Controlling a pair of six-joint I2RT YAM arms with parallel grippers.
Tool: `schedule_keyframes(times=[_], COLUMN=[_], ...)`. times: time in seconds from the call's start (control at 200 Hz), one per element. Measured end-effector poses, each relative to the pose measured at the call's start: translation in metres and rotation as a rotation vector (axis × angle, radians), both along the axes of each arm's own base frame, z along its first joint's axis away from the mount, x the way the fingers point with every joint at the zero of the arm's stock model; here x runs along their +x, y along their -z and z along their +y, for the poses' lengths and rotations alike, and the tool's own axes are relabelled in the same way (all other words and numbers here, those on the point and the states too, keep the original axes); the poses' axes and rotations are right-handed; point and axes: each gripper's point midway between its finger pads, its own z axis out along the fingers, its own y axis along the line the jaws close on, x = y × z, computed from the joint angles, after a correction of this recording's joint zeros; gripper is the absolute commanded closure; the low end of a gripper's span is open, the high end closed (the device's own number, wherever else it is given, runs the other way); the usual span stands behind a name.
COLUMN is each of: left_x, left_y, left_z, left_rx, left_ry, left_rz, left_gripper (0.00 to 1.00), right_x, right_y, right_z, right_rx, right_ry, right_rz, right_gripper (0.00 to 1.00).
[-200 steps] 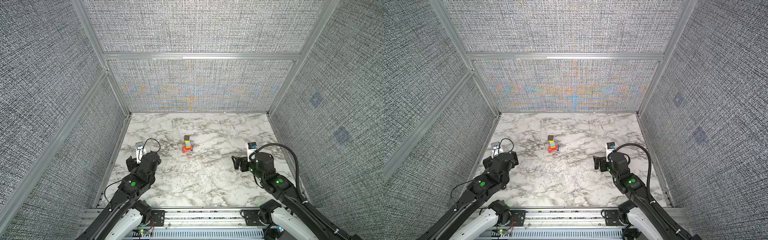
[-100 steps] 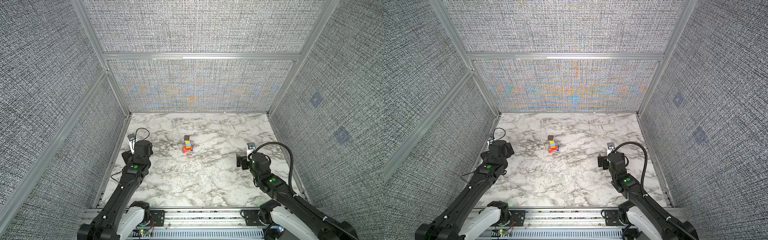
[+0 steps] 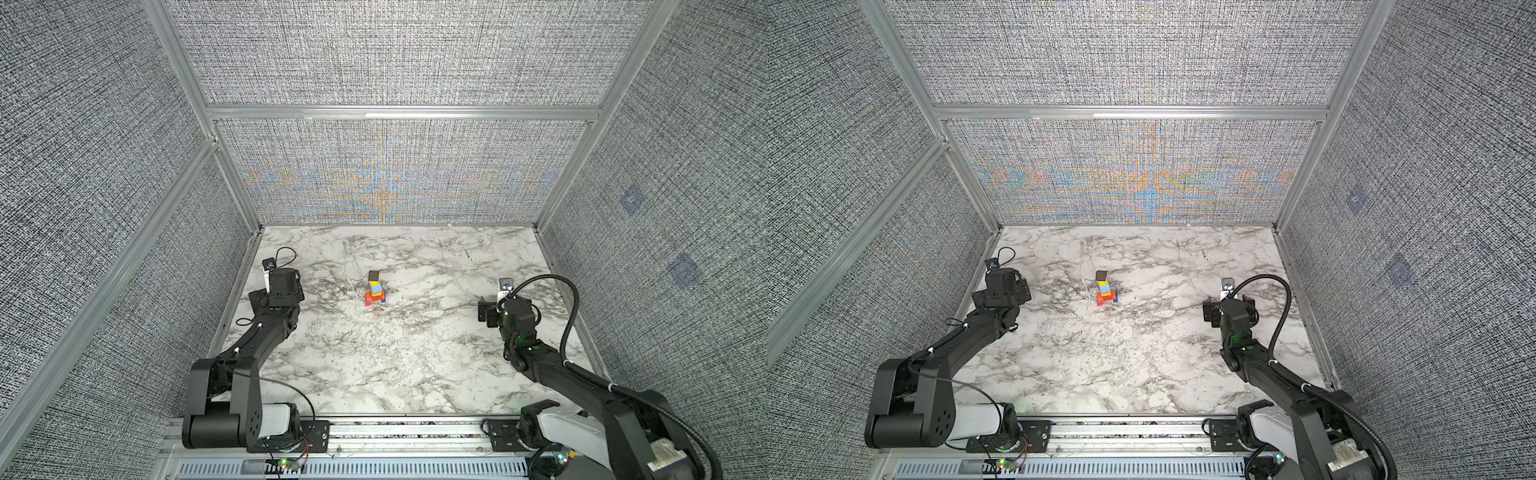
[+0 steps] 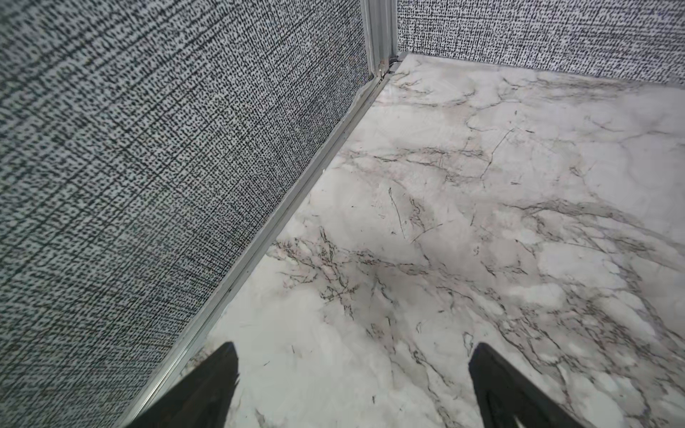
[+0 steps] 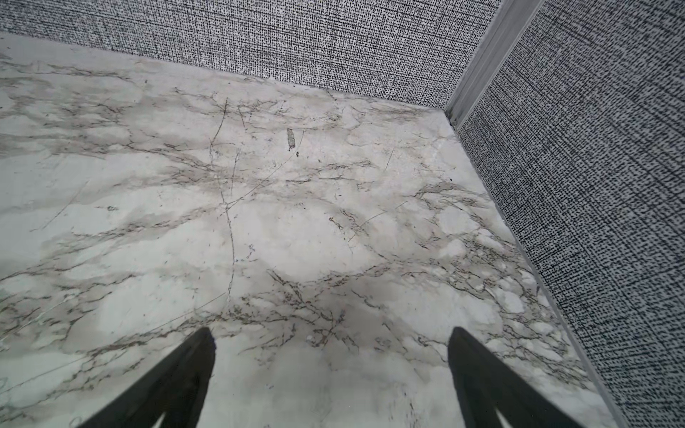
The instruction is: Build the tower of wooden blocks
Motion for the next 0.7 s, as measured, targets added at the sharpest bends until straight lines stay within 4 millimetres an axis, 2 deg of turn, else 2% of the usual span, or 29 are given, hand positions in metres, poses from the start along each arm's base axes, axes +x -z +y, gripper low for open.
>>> schedule_keyframes(times=[0.12, 0.21, 0.31, 0.445, 0.545, 0.6, 0.7], left_x=[0.013, 0.026, 0.029, 0.014, -0.002, -0.005, -0.007], left_y=[0.005, 0.002, 0.003, 0.022, 0.043, 0.043, 0.030], left_z=[0.005, 0.009, 0.009, 0.009, 0.004, 0.001, 0.000], left_rx=[-0.025, -0.053, -0.084, -0.104, -0.123, -0.129, -0.119], left_ry=[0.018, 0.027, 0.050, 0.058, 0.077, 0.091, 0.100], left_rz=[-0.018, -0.031, -0.042, -0.044, -0.039, -0.054, -0.143], left_gripper=[0.01, 0.01, 0.01, 0.01, 0.01, 0.01, 0.01], right_x=[0.011, 0.021, 0.026, 0.018, 0.016, 0.013, 0.006], right_y=[0.003, -0.003, -0.005, -0.001, -0.009, -0.012, -0.006], right_z=[-0.003, -0.004, -0.003, -0.007, -0.009, -0.010, -0.009], right_rx=[0.009, 0.004, -0.009, -0.027, -0.026, -0.023, -0.029], right_ry=[0.007, 0.006, -0.010, -0.002, 0.000, -0.001, -0.016], right_rz=[-0.007, -0.024, -0.046, -0.079, -0.136, -0.174, -0.212], right_gripper=[0.01, 0.01, 0.01, 0.01, 0.01, 0.01, 0.01])
